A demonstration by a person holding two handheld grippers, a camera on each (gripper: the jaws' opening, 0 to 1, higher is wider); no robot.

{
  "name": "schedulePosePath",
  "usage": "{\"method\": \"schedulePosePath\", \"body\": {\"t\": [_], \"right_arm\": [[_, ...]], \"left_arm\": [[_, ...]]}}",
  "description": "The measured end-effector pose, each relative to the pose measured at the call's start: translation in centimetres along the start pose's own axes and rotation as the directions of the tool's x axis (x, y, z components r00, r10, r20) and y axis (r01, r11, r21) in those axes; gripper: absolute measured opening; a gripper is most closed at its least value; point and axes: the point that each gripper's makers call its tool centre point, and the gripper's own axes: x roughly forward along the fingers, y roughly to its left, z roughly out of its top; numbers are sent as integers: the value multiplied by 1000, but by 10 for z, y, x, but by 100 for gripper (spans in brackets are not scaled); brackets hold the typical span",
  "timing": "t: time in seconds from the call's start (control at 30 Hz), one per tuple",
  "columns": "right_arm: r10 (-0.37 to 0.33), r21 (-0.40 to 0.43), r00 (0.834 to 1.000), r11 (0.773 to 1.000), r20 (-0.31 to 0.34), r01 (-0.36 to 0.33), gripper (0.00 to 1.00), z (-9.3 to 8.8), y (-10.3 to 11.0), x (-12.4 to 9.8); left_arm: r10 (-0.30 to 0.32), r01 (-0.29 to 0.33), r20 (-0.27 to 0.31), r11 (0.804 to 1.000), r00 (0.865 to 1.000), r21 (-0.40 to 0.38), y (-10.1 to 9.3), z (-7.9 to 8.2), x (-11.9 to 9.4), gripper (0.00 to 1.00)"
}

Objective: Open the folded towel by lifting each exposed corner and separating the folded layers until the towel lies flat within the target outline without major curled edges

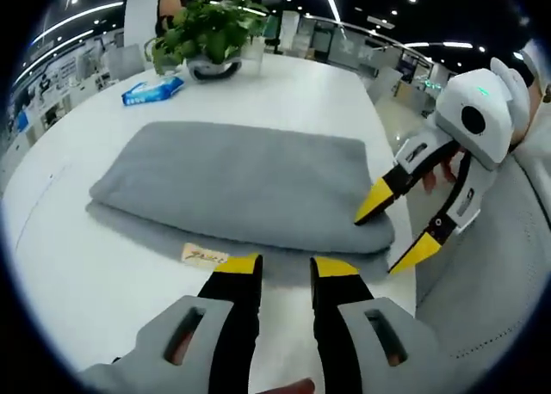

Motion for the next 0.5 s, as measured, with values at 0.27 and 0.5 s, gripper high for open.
{"method": "schedulePosePath", "body": {"t": [0.27,0.5], "right_arm": [[-21,-11,1000,1000,-17,20,15,-4,-13,0],[4,66,1000,998,-6,-4,3,-2,-19,-6]], "left_arm": [[8,-9,-13,1000,1000,-20,-29,-13,0,21],[28,-29,-16,998,999,-54,-46,-13,6,21]]}}
